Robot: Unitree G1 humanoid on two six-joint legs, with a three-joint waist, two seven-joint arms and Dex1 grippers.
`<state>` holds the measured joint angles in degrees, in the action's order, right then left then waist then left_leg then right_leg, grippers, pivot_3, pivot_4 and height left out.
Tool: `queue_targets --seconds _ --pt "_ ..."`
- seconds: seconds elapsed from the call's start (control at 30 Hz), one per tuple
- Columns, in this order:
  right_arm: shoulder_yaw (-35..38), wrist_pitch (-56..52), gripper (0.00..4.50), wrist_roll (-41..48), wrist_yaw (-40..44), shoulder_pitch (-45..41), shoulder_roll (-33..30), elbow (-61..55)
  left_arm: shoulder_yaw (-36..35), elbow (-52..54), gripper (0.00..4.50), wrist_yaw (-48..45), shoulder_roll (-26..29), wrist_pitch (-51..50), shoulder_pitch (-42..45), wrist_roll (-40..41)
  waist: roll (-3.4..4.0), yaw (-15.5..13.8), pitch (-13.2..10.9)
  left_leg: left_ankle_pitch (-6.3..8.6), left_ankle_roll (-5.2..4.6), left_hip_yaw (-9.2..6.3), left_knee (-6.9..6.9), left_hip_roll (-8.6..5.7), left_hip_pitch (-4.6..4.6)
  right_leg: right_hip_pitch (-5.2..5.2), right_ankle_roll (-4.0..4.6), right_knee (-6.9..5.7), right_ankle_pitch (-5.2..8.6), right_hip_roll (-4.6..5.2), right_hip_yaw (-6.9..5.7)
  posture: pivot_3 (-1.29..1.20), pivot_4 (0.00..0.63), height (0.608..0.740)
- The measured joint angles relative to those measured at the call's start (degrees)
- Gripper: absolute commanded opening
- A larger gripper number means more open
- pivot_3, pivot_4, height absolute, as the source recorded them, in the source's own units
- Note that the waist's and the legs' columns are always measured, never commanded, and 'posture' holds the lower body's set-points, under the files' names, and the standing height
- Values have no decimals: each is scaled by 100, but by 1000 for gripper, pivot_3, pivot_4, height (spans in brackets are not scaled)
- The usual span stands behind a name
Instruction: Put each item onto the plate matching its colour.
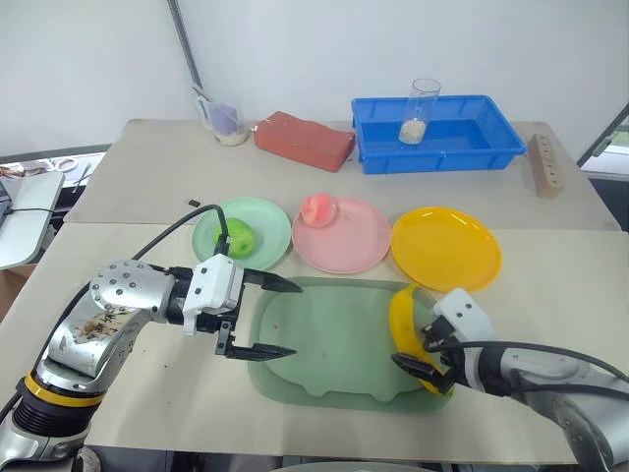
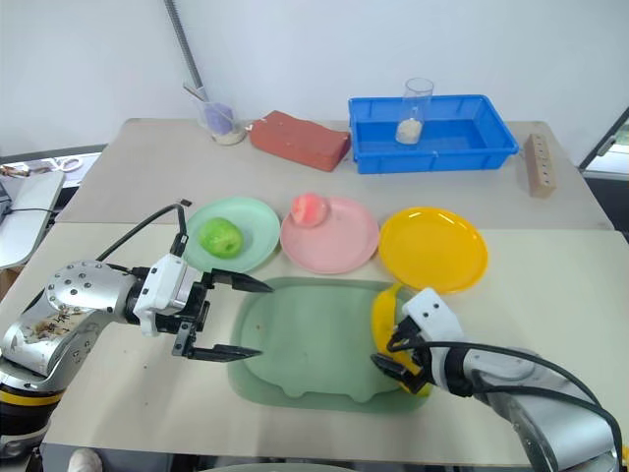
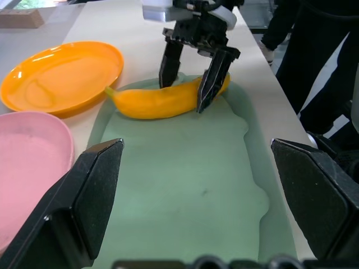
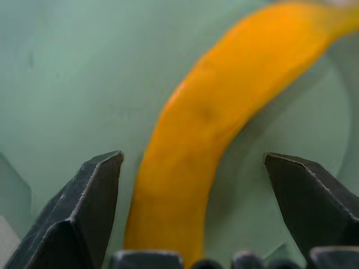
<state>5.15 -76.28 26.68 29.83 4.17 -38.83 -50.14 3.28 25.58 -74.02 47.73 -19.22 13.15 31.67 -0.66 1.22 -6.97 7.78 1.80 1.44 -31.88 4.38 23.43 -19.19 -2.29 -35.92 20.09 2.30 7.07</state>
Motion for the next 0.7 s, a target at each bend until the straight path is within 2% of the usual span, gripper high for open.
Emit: queue_targets --seconds 0.2,0.33,0.47,0.6,0.7 --pt "-365 657 1307 -230 45 114 -548 29 -1 39 4500 21 0 15 -48 -6 -1 -16 -1 0 0 0 -4 -1 2 2 -2 1 1 1 0 0 150 740" --pt "-403 945 1221 -131 333 90 -761 31 -1 37 4500 34 -1 31 -56 -9 -2 -17 -1 0 0 0 -3 -1 1 2 -2 1 1 1 -1 0 150 740" --pt "-34 1281 1221 486 1294 -405 -1231 172 12 -99 4500 204 -212 24 157 -35 0 -23 -3 0 -1 -1 -10 -1 -3 12 -4 1 0 0 -2 0 150 740" --pt "434 1759 1221 518 1630 -1176 -1608 1029 45 -474 4500 487 -516 40 577 -253 -4 -47 -4 0 -1 -1 -14 -3 0 13 -6 5 -1 1 -3 0 150 740" --pt "337 2124 1221 118 1495 -1713 -1631 2006 101 -671 4500 846 -906 -99 954 -257 -5 -52 -4 -1 -2 -1 -17 -4 10 10 -8 5 -3 1 -3 0 150 740"
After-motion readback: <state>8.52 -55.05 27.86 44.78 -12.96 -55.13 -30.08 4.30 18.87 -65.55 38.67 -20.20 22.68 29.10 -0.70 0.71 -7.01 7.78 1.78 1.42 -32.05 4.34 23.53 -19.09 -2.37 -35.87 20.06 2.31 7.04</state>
